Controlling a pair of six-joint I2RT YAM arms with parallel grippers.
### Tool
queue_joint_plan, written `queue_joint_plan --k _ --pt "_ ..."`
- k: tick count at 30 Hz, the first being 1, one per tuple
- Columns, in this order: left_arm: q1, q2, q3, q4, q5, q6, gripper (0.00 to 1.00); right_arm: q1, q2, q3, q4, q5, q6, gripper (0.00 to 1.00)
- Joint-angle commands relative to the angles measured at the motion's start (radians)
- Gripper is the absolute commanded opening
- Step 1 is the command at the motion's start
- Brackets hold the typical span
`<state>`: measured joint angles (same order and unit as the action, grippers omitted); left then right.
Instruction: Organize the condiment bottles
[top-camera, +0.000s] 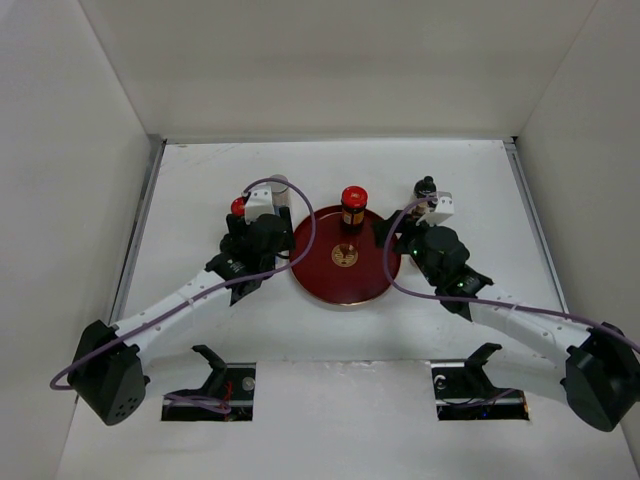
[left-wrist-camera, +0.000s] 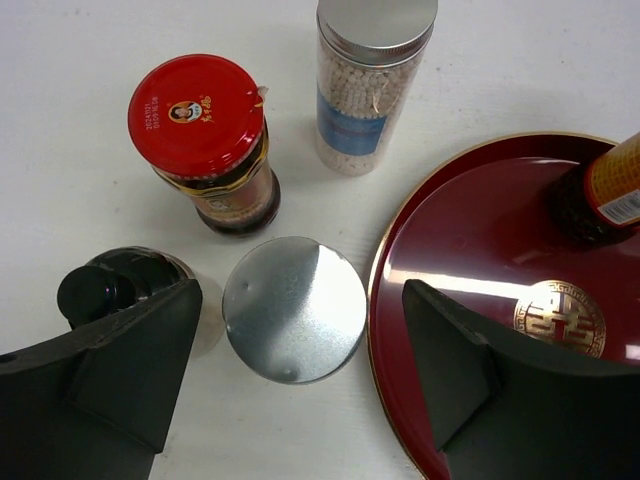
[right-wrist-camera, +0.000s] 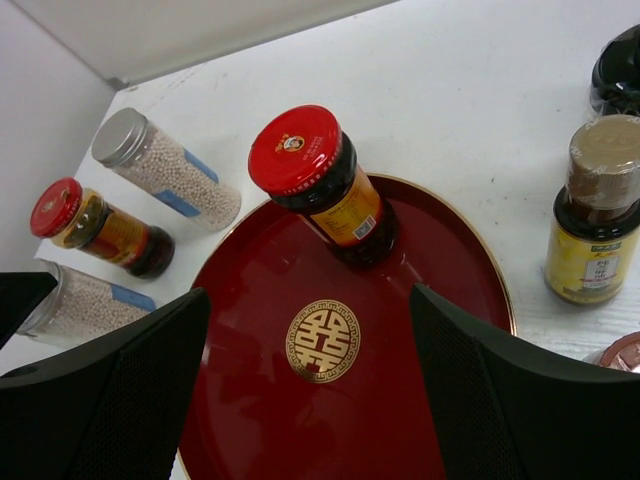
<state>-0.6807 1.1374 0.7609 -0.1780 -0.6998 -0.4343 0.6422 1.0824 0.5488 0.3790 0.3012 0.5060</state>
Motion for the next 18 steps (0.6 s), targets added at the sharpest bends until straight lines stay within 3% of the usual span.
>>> queue_joint_plan --k 1,5,10,15,18 --pt "0.007 0.01 0.012 0.011 -0.006 -0.018 0.78 0.007 0.002 0.013 0.07 -0.007 0.014 0.85" --pt "0.004 0.016 0.0 0.04 -0.007 -0.021 0.67 0.007 0.001 0.016 0.064 -0.011 0.011 0.85" --pt "0.002 0.03 0.005 0.037 -0.013 -0.014 0.66 0.009 -0.016 0.008 0.066 -0.016 0.017 0.85" --pt "0.011 0.038 0.005 0.031 -0.015 -0.012 0.59 0.009 -0.024 0.003 0.067 -0.014 0.017 0.85" --pt "0.008 0.009 -0.02 0.052 -0.027 -0.023 0.48 0.009 -0.019 0.007 0.064 -0.011 0.014 0.85"
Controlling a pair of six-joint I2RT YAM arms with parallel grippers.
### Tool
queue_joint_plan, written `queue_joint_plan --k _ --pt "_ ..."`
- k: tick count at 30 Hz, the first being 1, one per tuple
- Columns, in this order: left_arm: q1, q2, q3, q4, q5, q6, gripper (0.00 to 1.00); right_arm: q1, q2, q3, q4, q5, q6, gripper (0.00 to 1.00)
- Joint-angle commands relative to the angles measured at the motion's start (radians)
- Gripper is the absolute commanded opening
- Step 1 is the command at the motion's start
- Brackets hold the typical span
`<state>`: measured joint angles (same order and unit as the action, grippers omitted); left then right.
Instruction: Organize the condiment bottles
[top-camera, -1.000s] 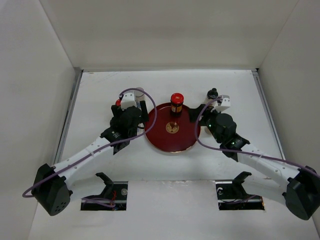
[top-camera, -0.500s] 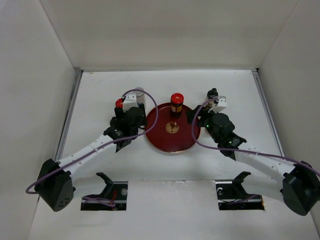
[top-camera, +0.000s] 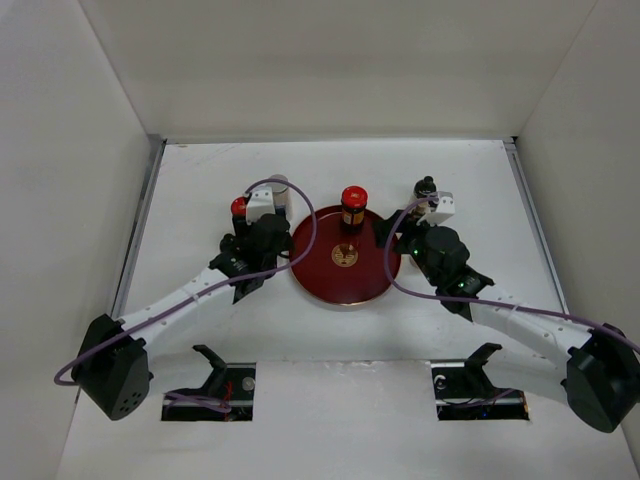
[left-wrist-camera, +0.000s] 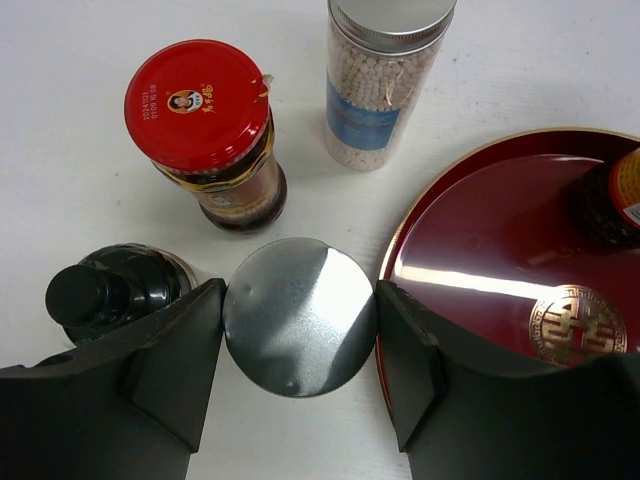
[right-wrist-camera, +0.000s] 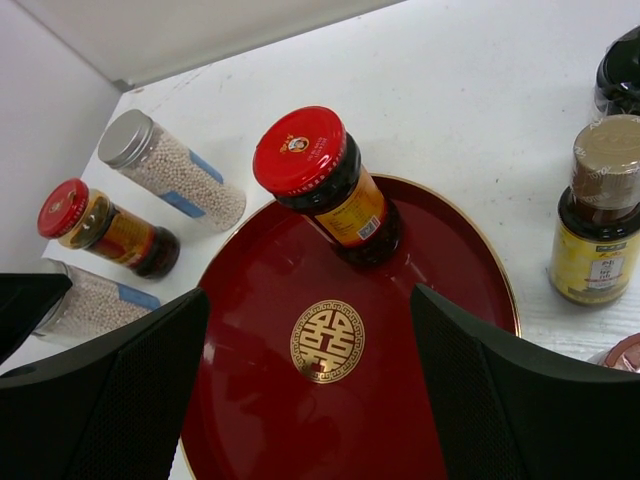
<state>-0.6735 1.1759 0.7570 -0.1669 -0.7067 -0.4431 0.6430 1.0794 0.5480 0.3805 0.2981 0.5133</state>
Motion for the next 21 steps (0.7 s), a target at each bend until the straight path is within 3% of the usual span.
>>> queue_joint_plan --k 1,6,13,21 --pt "0.001 -0.038 -0.016 0.046 -0.023 -0.011 0.45 0.008 -0.018 0.007 0.063 -0.005 0.005 0.85" --pt "-0.028 -0.119 0.025 0.062 -0.048 0.029 0.36 0.008 -0.015 0.007 0.066 -0.007 0.01 0.85" --pt "-0.093 -0.159 0.123 0.108 -0.105 0.109 0.35 0.008 -0.015 0.006 0.067 -0.01 0.016 0.85" --pt "-0.137 -0.046 0.208 0.251 -0.059 0.144 0.35 -0.001 -0.045 -0.011 0.072 0.004 0.017 0.85"
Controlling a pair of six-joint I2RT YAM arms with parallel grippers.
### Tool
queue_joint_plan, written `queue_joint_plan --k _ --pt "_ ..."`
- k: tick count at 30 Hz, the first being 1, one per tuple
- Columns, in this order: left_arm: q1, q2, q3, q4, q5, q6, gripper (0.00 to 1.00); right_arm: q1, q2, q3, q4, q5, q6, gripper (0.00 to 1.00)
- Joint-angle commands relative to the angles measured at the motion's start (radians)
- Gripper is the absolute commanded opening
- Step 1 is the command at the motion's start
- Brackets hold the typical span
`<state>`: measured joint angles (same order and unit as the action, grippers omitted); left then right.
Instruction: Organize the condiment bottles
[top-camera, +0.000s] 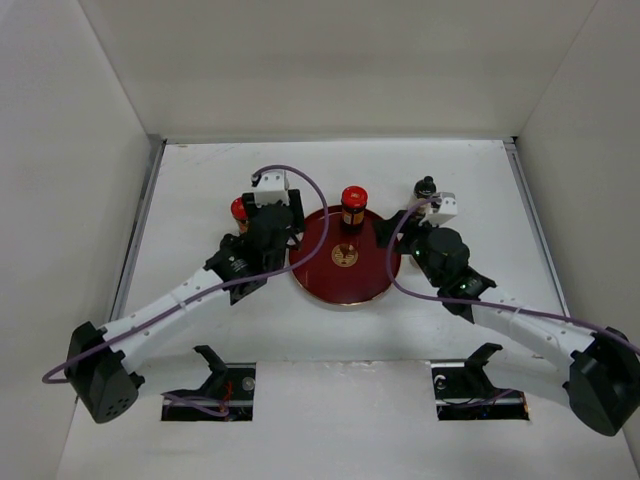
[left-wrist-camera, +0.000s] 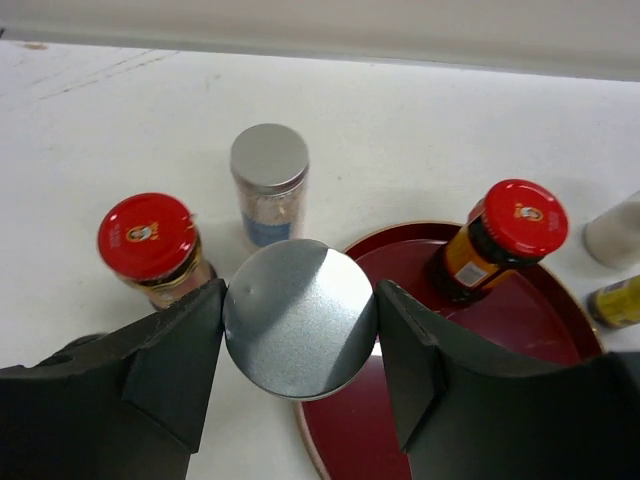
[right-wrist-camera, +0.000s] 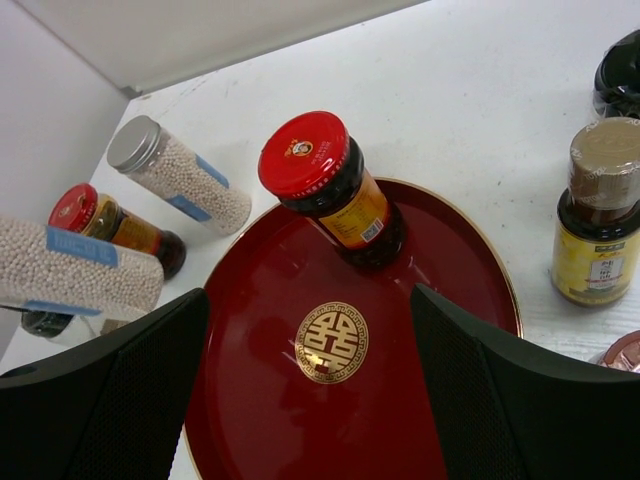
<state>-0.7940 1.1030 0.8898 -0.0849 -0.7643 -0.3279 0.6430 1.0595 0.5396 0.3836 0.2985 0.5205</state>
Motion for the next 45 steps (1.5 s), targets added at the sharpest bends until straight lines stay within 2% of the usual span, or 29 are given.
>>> queue_joint_plan --k 1,11,17,25,28,31,33,38,42,45 --pt "-0.018 0.056 0.095 0.177 0.017 0.033 0.35 -0.001 -0.027 -0.004 0.069 0.008 0.012 0.85" --pt "0.028 0.342 0.221 0.3 0.184 0.024 0.37 -0.009 -0.027 -0.012 0.07 0.033 0.015 0.85" --pt "0.046 0.481 0.284 0.359 0.21 0.05 0.37 -0.009 -0.03 -0.013 0.07 0.033 0.015 0.85" --pt "0.059 0.587 0.328 0.402 0.207 0.078 0.39 -0.009 -0.03 -0.013 0.07 0.03 0.013 0.85" --pt "0.063 0.604 0.331 0.41 0.197 0.079 0.51 -0.015 -0.02 -0.013 0.07 0.028 0.015 0.85" --pt "0.06 0.595 0.313 0.421 0.184 0.079 0.74 -0.015 -0.016 -0.01 0.07 0.028 0.015 0.86" --pt "0.057 0.581 0.302 0.435 0.184 0.079 0.82 -0.012 -0.023 -0.012 0.072 0.031 0.015 0.87" --pt "0.043 0.492 0.27 0.441 0.166 0.098 0.88 -0.015 -0.035 -0.017 0.074 0.031 0.015 0.87" --pt "0.057 0.405 0.253 0.389 0.154 0.089 0.88 -0.016 -0.032 -0.017 0.072 0.028 0.016 0.87" --pt "0.094 0.357 0.23 0.34 0.09 0.073 0.86 -0.013 -0.035 -0.013 0.074 0.034 0.012 0.87"
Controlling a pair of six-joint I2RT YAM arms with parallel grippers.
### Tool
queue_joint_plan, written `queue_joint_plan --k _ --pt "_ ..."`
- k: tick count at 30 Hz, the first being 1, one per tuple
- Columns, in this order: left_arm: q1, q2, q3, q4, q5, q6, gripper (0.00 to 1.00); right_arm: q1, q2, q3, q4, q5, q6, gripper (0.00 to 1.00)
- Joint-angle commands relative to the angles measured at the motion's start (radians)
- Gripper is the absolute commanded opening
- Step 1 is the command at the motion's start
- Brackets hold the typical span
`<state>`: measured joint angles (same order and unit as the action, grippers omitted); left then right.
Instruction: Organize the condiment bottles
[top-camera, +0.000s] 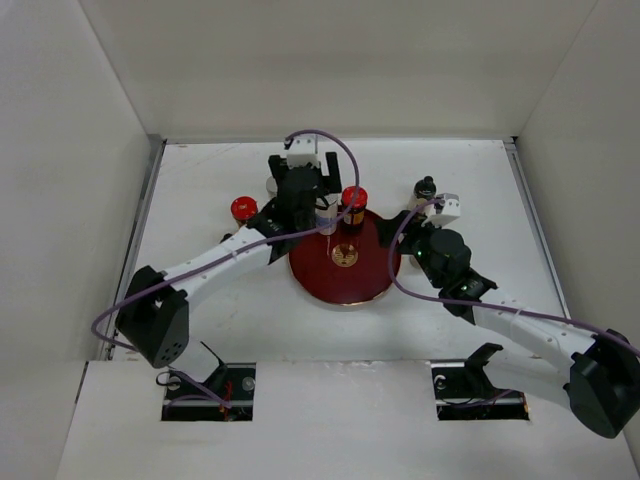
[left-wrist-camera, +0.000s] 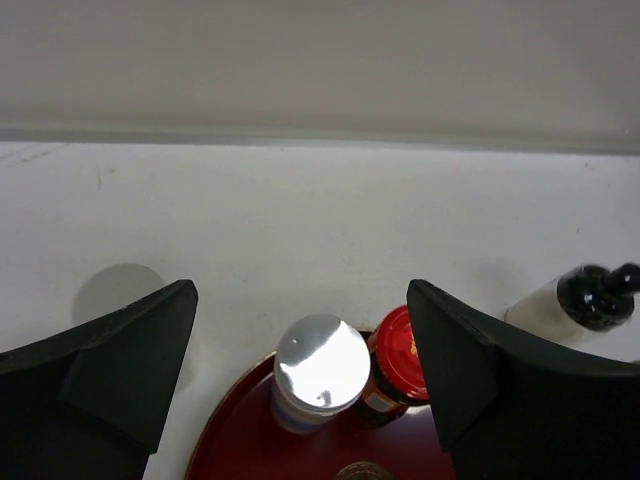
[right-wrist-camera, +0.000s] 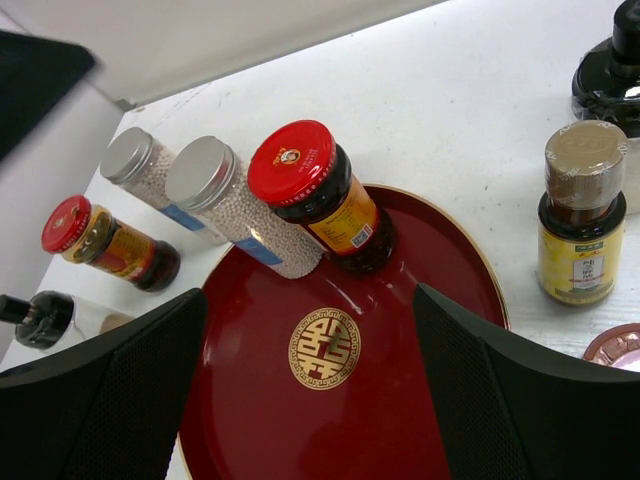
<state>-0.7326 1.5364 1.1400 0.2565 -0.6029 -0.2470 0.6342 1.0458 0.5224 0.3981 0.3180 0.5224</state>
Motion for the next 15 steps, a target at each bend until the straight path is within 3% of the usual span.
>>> queue_joint_plan --k 1,3,5,7,10,12,15 --pt "0.052 -0.079 -0.023 -0.013 -0.086 -0.009 0.86 -0.005 -0.021 0.002 0.061 0.016 0.013 0.85" --pt "0.094 -0.085 -0.025 -0.052 -0.095 -0.014 0.85 -0.003 -0.013 -0.001 0.067 0.012 0.014 0.77" --pt "0.124 -0.093 -0.043 -0.063 -0.1 -0.028 0.85 -0.003 -0.007 0.007 0.061 0.007 0.014 0.49" --pt "0.155 -0.081 -0.046 -0.079 -0.089 -0.038 0.86 -0.003 -0.004 0.01 0.061 0.013 0.01 0.39" --pt "0.187 -0.042 -0.023 -0.129 -0.063 -0.035 0.86 0.0 0.0 0.016 0.053 0.015 0.007 0.41" --pt "0.206 -0.021 -0.02 -0.135 -0.037 -0.047 0.86 0.003 -0.007 0.014 0.056 0.015 0.004 0.54" --pt "0.223 0.031 0.026 -0.157 0.012 -0.055 0.85 0.003 -0.001 0.011 0.064 0.012 0.008 0.64"
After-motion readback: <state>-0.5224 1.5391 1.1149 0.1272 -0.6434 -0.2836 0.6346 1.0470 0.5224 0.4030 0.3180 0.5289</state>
